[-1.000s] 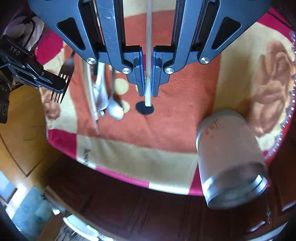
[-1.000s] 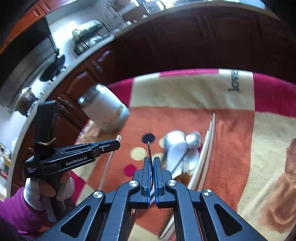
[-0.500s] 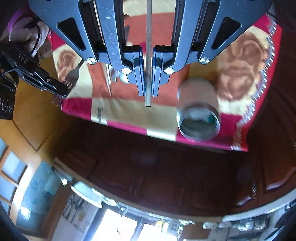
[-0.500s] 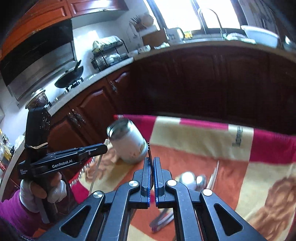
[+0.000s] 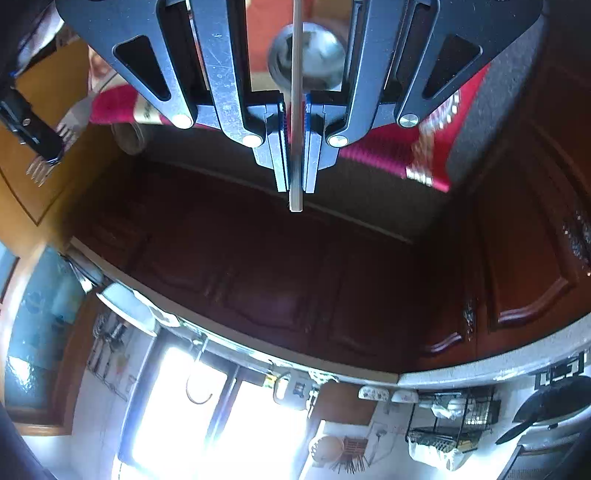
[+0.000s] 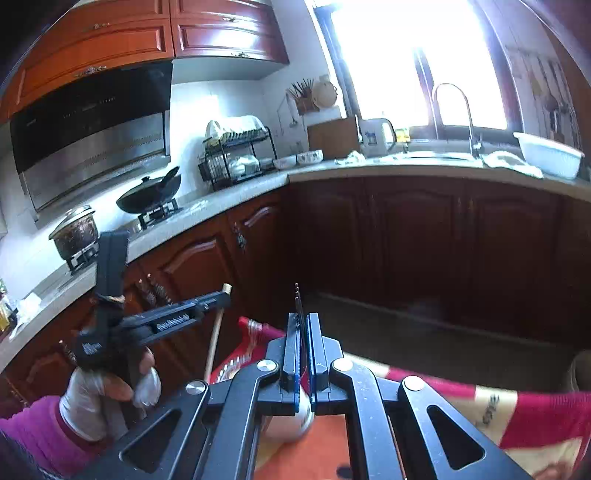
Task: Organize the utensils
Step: 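Lift the chopstick with left gripper while right gripper carries the fork toward the white jar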
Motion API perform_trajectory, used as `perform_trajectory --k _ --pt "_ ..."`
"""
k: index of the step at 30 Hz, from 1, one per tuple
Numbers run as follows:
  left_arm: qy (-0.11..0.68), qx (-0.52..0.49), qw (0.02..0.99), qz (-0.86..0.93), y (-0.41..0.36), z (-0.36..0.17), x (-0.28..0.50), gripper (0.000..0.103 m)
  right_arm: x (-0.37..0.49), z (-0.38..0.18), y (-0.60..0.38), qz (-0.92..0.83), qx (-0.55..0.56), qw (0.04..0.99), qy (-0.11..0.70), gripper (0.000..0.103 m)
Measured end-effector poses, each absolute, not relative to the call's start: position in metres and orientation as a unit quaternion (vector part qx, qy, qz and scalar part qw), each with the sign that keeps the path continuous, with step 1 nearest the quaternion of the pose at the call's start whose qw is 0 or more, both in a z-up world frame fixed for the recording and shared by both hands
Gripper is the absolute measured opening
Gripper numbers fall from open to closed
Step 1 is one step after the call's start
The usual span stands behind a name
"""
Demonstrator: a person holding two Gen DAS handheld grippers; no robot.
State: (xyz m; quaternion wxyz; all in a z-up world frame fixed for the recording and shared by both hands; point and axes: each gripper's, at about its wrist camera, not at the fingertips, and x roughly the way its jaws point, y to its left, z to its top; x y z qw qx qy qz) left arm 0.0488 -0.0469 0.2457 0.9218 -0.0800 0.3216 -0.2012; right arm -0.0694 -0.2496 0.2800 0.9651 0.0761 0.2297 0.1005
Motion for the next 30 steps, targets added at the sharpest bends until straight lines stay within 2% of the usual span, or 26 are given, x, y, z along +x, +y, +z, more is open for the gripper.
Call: perform_trajectory --k 7,12,18,24,28,29,30 --pt "0.285 -0.118 0.932 -0.189 -0.045 0.225 0.091 0.005 -0.017 0.272 -0.225 0.104 0.051 0.967 0.225 0.002" --pt "0.262 -0.129 0.942 -0.165 -0.04 0.205 0.098 0.005 0.007 0.243 -0.202 0.113 0.007 0.964 0.239 0.002" --pt "0.263 -0.064 0.948 -0.166 -0.053 0.186 0.085 0.005 0.029 0.199 -0.191 0.132 -0.003 0.95 0.284 0.002" --pt "0.298 -0.05 0.939 -0.163 -0.05 0.167 0.077 0.006 0.05 0.163 -0.199 0.138 0.026 0.931 0.338 0.003" --pt "0.31 -0.053 0.937 -0.154 -0.043 0.162 0.07 0.007 0.053 0.154 -0.217 0.143 0.072 0.925 0.345 0.003" --pt "0.314 -0.053 0.935 -0.154 -0.042 0.162 0.067 0.007 0.054 0.154 -0.223 0.143 0.089 0.922 0.35 0.004" --pt "0.318 -0.054 0.934 -0.155 -0.041 0.162 0.066 0.007 0.053 0.154 -0.228 0.142 0.105 0.919 0.353 0.009"
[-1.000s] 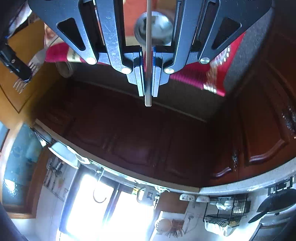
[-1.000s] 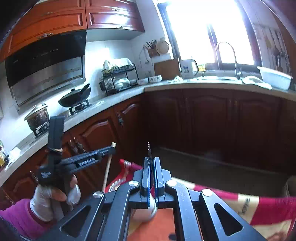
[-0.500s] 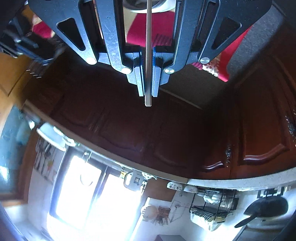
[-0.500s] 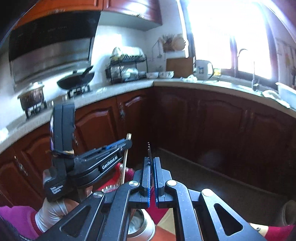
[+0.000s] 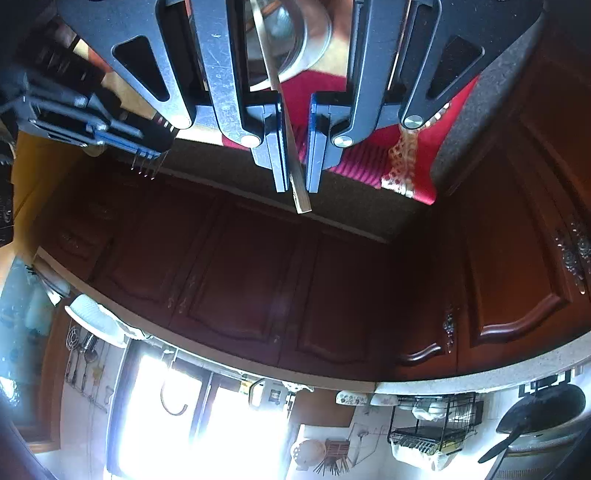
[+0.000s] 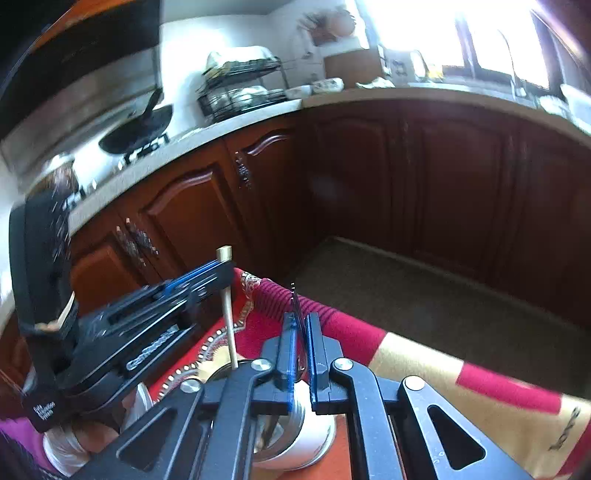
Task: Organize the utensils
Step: 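Lift the chopstick with left gripper while right gripper carries the fork toward the white jar, then drop the chopstick into the white jar while right gripper drops the fork in, then move left gripper to the white plastic spoon while right gripper moves to a metal spoon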
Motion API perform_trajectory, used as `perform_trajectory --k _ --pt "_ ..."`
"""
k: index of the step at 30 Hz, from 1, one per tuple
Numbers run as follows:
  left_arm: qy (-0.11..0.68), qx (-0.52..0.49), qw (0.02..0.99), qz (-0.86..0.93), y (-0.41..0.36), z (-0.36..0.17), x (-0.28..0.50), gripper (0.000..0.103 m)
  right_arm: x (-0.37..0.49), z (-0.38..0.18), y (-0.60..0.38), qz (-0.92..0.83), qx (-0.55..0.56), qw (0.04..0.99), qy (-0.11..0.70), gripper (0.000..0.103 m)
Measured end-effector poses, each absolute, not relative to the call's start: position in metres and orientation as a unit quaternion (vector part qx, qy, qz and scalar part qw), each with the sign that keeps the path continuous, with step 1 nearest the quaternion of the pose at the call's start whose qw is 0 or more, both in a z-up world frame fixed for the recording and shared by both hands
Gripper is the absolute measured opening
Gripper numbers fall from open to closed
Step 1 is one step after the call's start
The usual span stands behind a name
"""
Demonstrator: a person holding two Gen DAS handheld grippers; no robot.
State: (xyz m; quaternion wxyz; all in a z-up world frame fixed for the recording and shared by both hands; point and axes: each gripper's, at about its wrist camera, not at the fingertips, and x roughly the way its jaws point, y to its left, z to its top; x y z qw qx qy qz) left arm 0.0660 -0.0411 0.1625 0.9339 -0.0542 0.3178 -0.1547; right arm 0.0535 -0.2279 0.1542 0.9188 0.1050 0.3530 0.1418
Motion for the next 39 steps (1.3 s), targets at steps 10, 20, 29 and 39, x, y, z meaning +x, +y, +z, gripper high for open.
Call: perform_trajectory --k 10,20,29,39 --pt "0.336 -0.053 0.927 -0.16 -0.036 0.174 0.035 0.053 -0.008 0.165 -0.258 0.139 0.135 0.914 0.357 0.034" --pt "0.321 -0.073 0.924 -0.193 -0.026 0.204 -0.037 0.053 -0.127 0.092 -0.317 0.059 0.09 0.875 0.472 0.033" --pt "0.357 -0.059 0.904 -0.227 -0.05 0.185 -0.09 0.053 -0.145 0.03 -0.335 0.044 0.137 0.846 0.514 0.033" --pt "0.415 -0.071 0.879 -0.222 -0.059 0.148 -0.108 0.053 -0.129 0.025 -0.289 0.105 0.175 0.845 0.495 0.033"
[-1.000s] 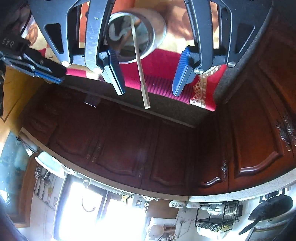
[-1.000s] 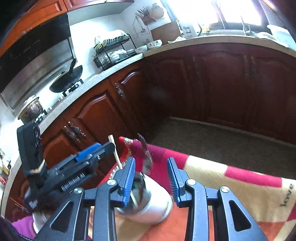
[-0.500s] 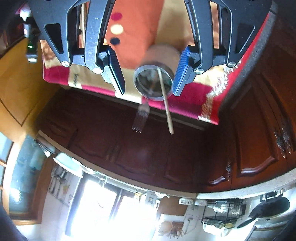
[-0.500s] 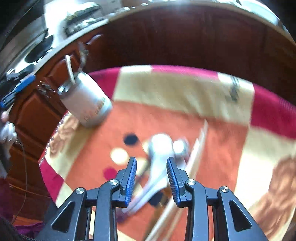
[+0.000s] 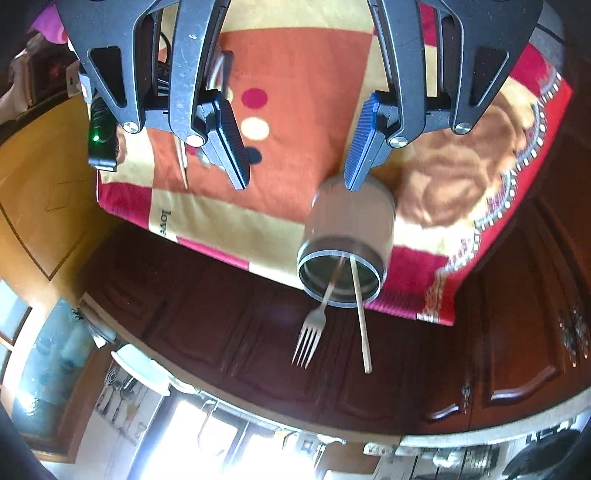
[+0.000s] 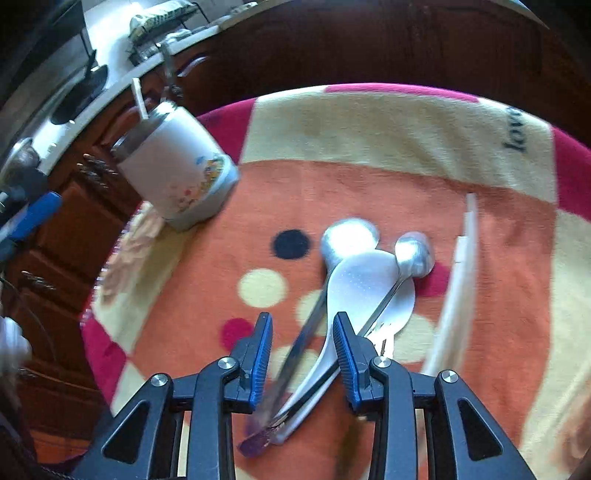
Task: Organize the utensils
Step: 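Move left gripper to the white plastic spoon while right gripper moves to a metal spoon, then close left gripper on the white plastic spoon while right gripper grasps the metal spoon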
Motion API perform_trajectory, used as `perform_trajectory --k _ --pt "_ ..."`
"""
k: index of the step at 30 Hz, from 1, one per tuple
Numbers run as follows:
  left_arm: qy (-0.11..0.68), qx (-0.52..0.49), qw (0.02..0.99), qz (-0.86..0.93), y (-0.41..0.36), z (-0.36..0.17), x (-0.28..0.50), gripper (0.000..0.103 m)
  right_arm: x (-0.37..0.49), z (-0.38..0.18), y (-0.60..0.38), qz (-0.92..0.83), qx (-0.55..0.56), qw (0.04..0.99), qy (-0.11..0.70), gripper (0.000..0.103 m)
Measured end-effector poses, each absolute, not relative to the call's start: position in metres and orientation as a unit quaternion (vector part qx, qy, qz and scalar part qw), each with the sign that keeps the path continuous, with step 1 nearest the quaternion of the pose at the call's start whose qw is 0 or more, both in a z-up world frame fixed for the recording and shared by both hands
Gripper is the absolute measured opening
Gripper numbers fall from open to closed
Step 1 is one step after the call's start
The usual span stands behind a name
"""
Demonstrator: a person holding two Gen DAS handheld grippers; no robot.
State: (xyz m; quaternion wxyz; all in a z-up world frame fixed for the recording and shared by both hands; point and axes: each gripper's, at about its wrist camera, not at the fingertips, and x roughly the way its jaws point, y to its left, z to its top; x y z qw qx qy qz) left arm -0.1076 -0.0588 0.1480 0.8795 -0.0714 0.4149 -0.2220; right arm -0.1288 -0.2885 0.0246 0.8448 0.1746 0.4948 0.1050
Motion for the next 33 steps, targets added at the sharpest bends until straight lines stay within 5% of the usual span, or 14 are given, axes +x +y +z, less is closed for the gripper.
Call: perform_trajectory --k 22,33 --pt "0.532 -0.045 0.792 -0.296 -0.157 0.067 -0.11 0.052 -0.208 0.037 -0.333 0.097 0.194 0.851 0.478 0.033" --pt "0.559 -0.013 0.767 -0.316 -0.184 0.037 -0.092 0.038 -0.19 0.033 -0.331 0.112 0.189 0.85 0.48 0.033"
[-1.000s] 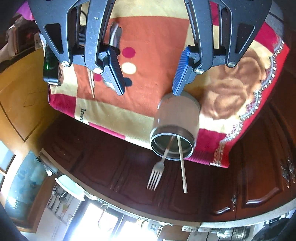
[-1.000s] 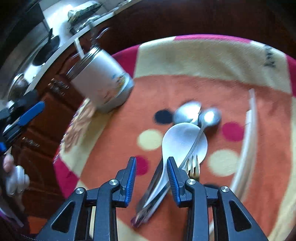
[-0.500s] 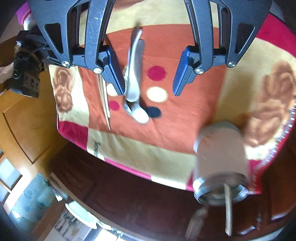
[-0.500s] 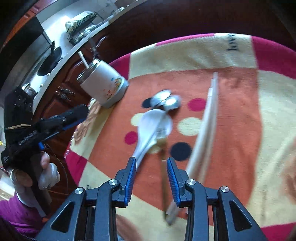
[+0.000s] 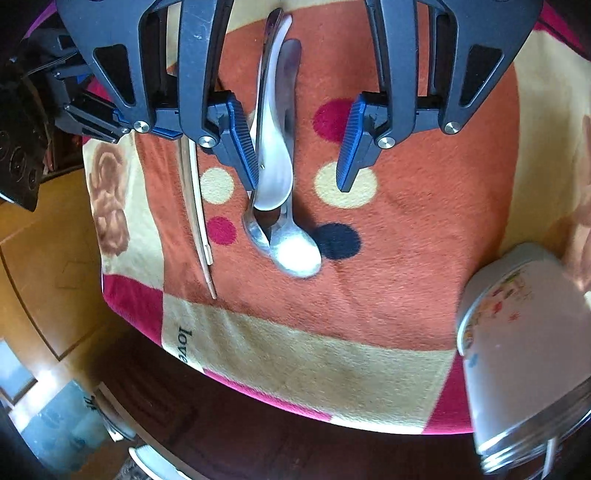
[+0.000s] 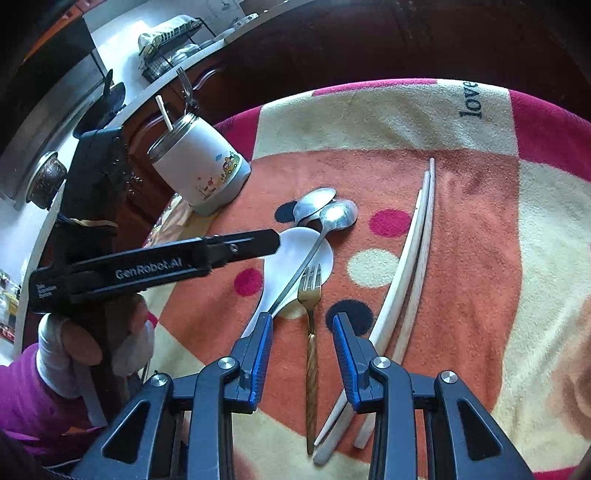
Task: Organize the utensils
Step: 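Close left gripper on the white plastic spoon while right gripper grasps the metal spoon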
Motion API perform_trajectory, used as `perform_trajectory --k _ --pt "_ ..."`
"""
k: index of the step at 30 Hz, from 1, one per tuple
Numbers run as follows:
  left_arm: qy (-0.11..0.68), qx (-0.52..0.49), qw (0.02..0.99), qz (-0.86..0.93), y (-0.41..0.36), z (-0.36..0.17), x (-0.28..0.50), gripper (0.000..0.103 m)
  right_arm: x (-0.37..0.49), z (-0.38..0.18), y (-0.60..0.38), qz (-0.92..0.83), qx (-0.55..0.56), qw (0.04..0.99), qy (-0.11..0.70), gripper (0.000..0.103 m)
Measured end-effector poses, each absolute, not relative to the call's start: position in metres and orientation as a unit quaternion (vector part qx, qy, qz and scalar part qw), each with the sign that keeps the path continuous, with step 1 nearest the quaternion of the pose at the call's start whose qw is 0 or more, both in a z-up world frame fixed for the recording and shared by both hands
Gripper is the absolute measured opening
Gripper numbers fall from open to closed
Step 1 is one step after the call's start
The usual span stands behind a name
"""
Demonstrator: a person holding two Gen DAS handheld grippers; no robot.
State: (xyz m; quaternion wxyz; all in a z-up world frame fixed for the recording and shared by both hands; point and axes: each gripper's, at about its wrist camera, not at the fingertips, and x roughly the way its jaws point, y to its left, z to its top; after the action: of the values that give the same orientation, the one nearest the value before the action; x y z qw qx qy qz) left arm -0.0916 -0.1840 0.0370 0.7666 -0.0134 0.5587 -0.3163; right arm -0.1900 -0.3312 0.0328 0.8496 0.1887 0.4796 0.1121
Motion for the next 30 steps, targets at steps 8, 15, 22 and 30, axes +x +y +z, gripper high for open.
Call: perform_trajectory --k 8,15,22,30 --pt "0.561 0.011 0.763 -0.321 -0.198 0.03 -0.089 0.009 -0.186 0.026 -0.333 0.113 0.188 0.847 0.484 0.033" --pt "0.545 0.02 0.772 -0.327 -0.197 0.043 -0.096 0.001 -0.178 0.023 -0.332 0.114 0.189 0.846 0.485 0.033" --pt "0.532 0.012 0.785 -0.318 -0.171 0.061 -0.098 0.001 -0.167 0.021 -0.324 0.113 0.16 0.849 0.49 0.033" --pt "0.531 -0.029 0.796 -0.289 -0.132 0.068 -0.094 0.001 -0.155 0.027 -0.323 0.101 0.168 0.854 0.481 0.033"
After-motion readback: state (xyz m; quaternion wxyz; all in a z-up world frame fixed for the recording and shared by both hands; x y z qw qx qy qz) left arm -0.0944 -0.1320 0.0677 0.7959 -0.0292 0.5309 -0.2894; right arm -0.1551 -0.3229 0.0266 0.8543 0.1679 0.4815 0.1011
